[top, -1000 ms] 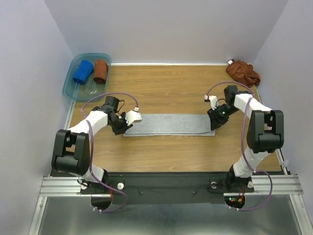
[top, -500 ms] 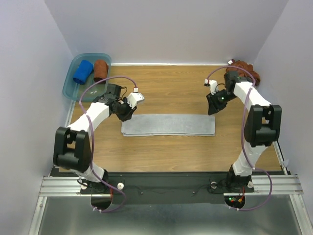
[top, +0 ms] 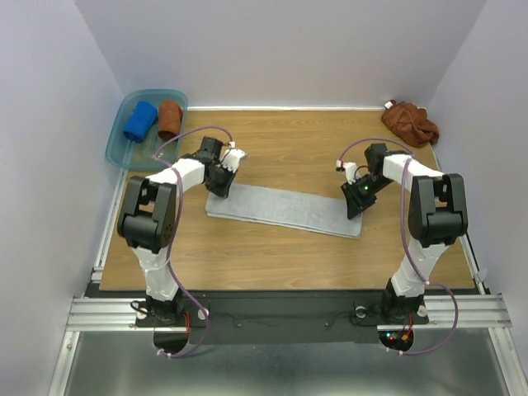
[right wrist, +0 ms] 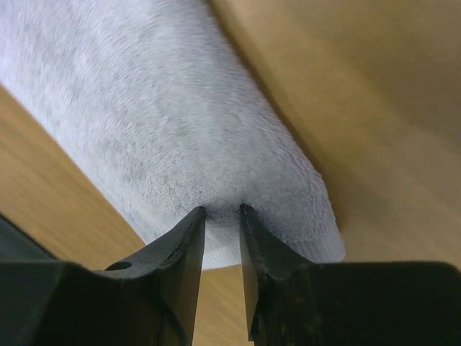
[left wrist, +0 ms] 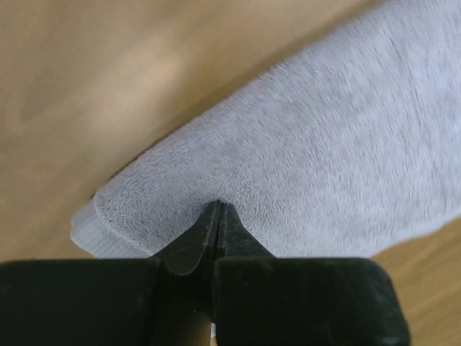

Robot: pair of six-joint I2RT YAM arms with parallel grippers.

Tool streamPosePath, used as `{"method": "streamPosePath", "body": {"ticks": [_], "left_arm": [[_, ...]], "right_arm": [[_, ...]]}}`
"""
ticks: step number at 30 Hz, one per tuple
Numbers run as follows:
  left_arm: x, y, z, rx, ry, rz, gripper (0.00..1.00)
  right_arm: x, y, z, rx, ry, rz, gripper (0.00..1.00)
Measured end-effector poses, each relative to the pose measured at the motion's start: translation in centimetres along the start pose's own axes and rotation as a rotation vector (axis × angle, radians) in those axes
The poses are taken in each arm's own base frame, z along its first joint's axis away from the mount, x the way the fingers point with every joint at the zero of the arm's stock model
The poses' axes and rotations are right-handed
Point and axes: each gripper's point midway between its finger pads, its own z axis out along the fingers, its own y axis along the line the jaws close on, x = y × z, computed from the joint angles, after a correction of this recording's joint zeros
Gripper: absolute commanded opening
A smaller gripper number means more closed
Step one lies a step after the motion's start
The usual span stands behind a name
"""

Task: Roll the towels
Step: Fold the towel

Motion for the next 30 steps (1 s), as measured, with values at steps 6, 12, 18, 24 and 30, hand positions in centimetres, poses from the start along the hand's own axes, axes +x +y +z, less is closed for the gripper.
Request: {"method": "streamPosePath", "body": {"ticks": [6, 12, 18, 24, 30], "left_arm": [[-9.2, 4.3, 3.8, -0.059, -0.089, -0.001, 0.08], [-19.4, 7.3, 7.7, -0.057, -0.241, 0.024, 0.26], [-20.9, 6.7, 6.8, -0.032, -0.279, 0.012, 0.36], [-18.8, 3.6, 0.6, -0.008, -0.295, -0.025, 0.31], [-19.0, 2.2, -1.7, -0.02, -0.355, -0.06, 0.22]], "right_arm": [[2.2, 5.0, 1.2, -0.1, 0.072, -0.043, 0.37], [3.1, 13.8, 3.4, -0.284, 0.182, -0.148, 0.43], [1.2, 19.8, 3.0, -0.462, 0.158, -0.173, 0.49], [-2.9, 19.3, 0.0, -0.437, 0.001, -0.184, 0.44], [-4.0, 16.3, 1.9, -0.303, 0.004, -0.145, 0.34]]}}
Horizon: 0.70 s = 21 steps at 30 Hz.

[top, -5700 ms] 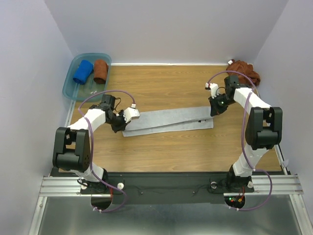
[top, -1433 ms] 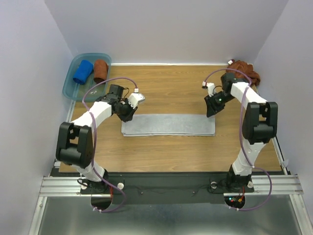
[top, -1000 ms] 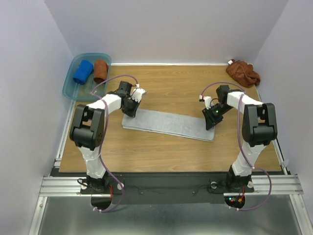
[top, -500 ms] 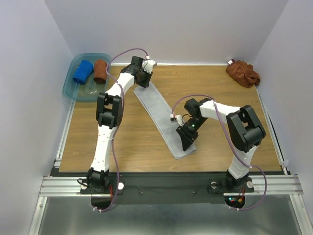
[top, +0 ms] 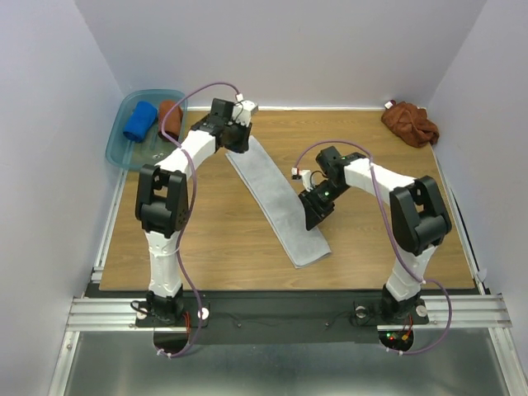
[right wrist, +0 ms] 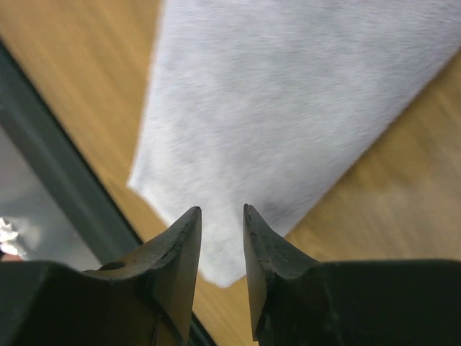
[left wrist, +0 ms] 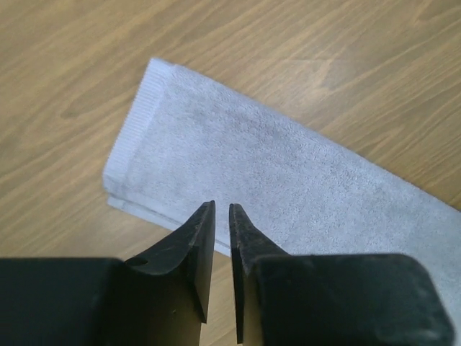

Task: Roll the towels
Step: Fold the towel

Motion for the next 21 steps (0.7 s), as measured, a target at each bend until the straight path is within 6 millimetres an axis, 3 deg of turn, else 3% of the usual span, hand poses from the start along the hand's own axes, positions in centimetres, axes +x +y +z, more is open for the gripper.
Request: {"method": "streamPosePath", "body": {"ticks": [5, 10, 18, 21], "left_arm": [[4.6, -0.9, 2.5, 0.005, 0.103, -0.053, 0.19], [8.3, -1.0, 5.2, 0.017, 0.189, -0.073, 0.14], [5.0, -0.3, 8.7, 0.061, 0.137, -0.028, 0.12], [3.8, -0.4, 9.6, 0.07, 0.115, 0.001, 0.25]], "right_arm": [[0.8, -2.7, 2.2, 0.05, 0.05, 0.059, 0.34], [1.3, -2.3, 3.2, 0.011, 0.033, 0.103, 0.34], [0.4, 0.3, 5.6, -0.172, -0.024, 0.204, 0.39], [-0.1, 2.0, 7.1, -0.269, -0.02, 0.228, 0.45]]}}
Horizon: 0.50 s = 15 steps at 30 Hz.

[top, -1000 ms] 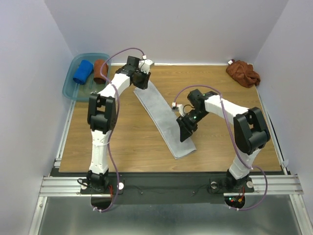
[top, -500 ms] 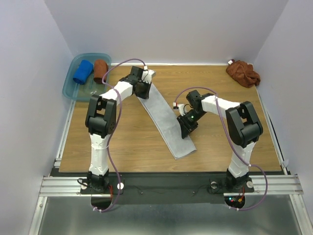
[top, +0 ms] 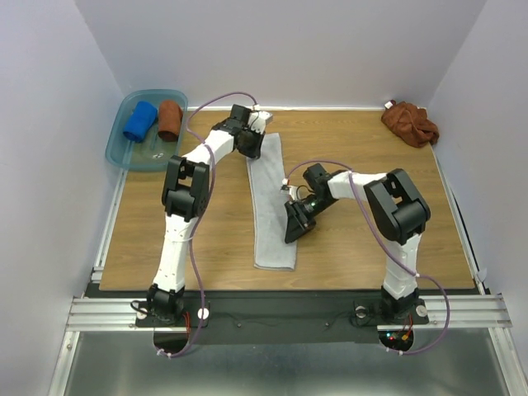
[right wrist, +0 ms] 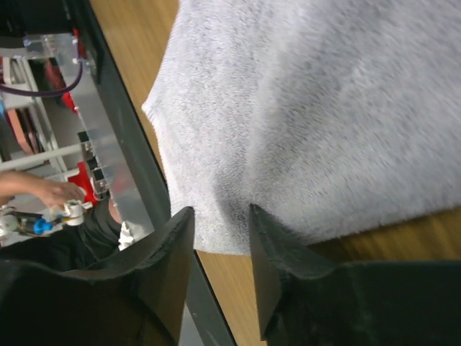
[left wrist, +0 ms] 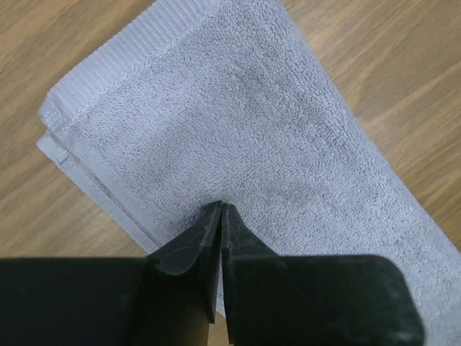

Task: Roll the towels
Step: Fold the towel

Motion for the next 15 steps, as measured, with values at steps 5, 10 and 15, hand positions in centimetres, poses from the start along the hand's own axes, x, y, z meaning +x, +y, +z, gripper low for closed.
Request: {"method": "streamPosePath", "body": {"ticks": [5, 10, 15], "left_arm": [[-0.2, 0.1, -0.6, -0.002, -0.003, 0.03, 0.55], [0.2, -1.5, -8.6, 0.007, -0.076, 0.078, 0.76], [-2.6, -7.1, -24.7, -0.005, -0.389, 0.347, 0.64]], "right_arm": [[-0.1, 2.1, 0.9, -0.054, 0.008, -0.018, 0.5], [0.0, 4.6, -1.0, -0.038, -0.044, -0.095, 0.49], [-1.0, 6.8, -3.8, -0.043, -0.135, -0.156, 0.45]]}}
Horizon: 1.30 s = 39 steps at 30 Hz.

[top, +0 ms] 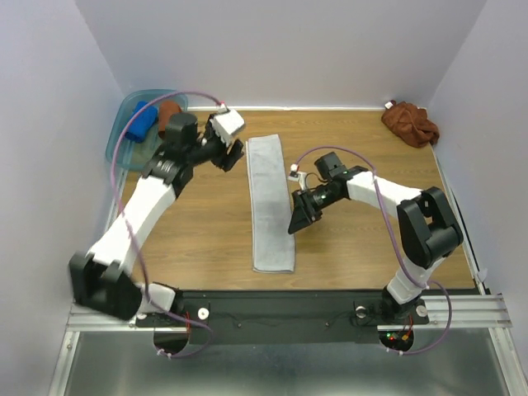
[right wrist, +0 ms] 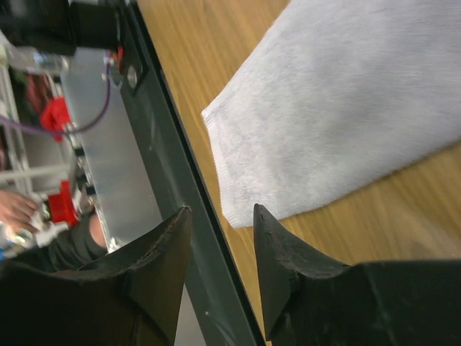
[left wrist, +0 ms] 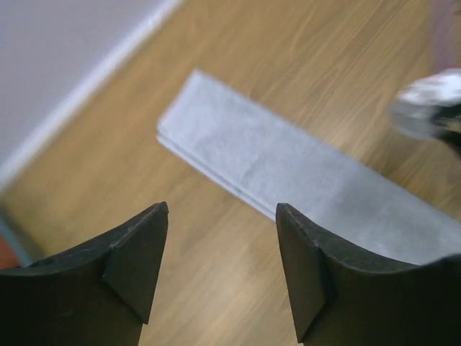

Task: Roll the towels
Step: Fold the towel

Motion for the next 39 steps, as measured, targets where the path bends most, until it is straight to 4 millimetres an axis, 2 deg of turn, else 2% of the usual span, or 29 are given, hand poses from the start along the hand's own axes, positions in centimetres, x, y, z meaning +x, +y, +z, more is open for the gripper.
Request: {"method": "streamPosePath", "body": {"ticks": [2, 3, 4, 5, 6, 8, 9, 10, 12, 14, 16, 21, 24, 29, 33, 39], "left_arm": [[-3.0, -2.6, -3.4, 0.014, -0.103, 0.149, 0.61], [-3.6, -5.1, -4.8, 0.051, -0.139, 0.245, 0.58], [-3.6, -7.0, -5.6, 0.082, -0.151, 0.303, 0.56], [-2.9, -10.1, -6.1, 0.141, -0.166, 0.379, 0.55], [-1.8, -11.9, -6.2, 0.178, -0.157, 0.424, 0.54], [3.6, -18.3, -5.9, 0.334, -0.079, 0.532, 0.51], [6.1, -20.1, -5.9, 0.378, -0.032, 0.568, 0.5], [9.9, -22.8, -5.9, 0.456, 0.042, 0.613, 0.49], [15.9, -25.9, -6.5, 0.558, 0.174, 0.695, 0.48], [20.0, -28.0, -7.7, 0.635, 0.263, 0.758, 0.48], [21.4, -28.7, -7.9, 0.648, 0.304, 0.778, 0.45], [22.5, -30.5, -6.4, 0.634, 0.335, 0.777, 0.41], [22.8, -30.8, -5.7, 0.617, 0.342, 0.775, 0.4], [21.7, -30.6, -4.6, 0.565, 0.319, 0.779, 0.39], [20.2, -30.5, -4.1, 0.539, 0.284, 0.789, 0.42], [20.1, -30.7, -3.7, 0.54, 0.274, 0.791, 0.46]], "right_arm": [[-0.6, -0.6, -1.0, -0.001, -0.033, 0.036, 0.45], [-0.8, -1.2, -1.4, 0.003, -0.046, 0.057, 0.45], [-1.1, -1.7, -1.8, 0.006, -0.059, 0.075, 0.45], [-1.4, -2.3, -2.2, 0.007, -0.074, 0.098, 0.45], [-1.6, -3.0, -2.5, 0.008, -0.085, 0.12, 0.45], [-2.1, -4.3, -3.3, 0.016, -0.109, 0.165, 0.45], [-2.4, -5.0, -3.7, 0.019, -0.123, 0.186, 0.45], [-2.6, -5.3, -4.0, 0.022, -0.132, 0.193, 0.45], [-3.1, -6.0, -4.9, 0.031, -0.159, 0.207, 0.45], [-3.4, -6.4, -5.5, 0.038, -0.178, 0.216, 0.45], [-3.4, -6.6, -5.8, 0.041, -0.183, 0.224, 0.45], [-3.4, -6.7, -5.9, 0.052, -0.185, 0.227, 0.45], [-3.4, -6.8, -5.9, 0.054, -0.184, 0.23, 0.45], [-3.3, -6.8, -5.9, 0.056, -0.182, 0.229, 0.45], [-3.2, -6.8, -5.9, 0.057, -0.18, 0.224, 0.45], [-3.0, -6.8, -5.9, 0.056, -0.173, 0.224, 0.45]]}}
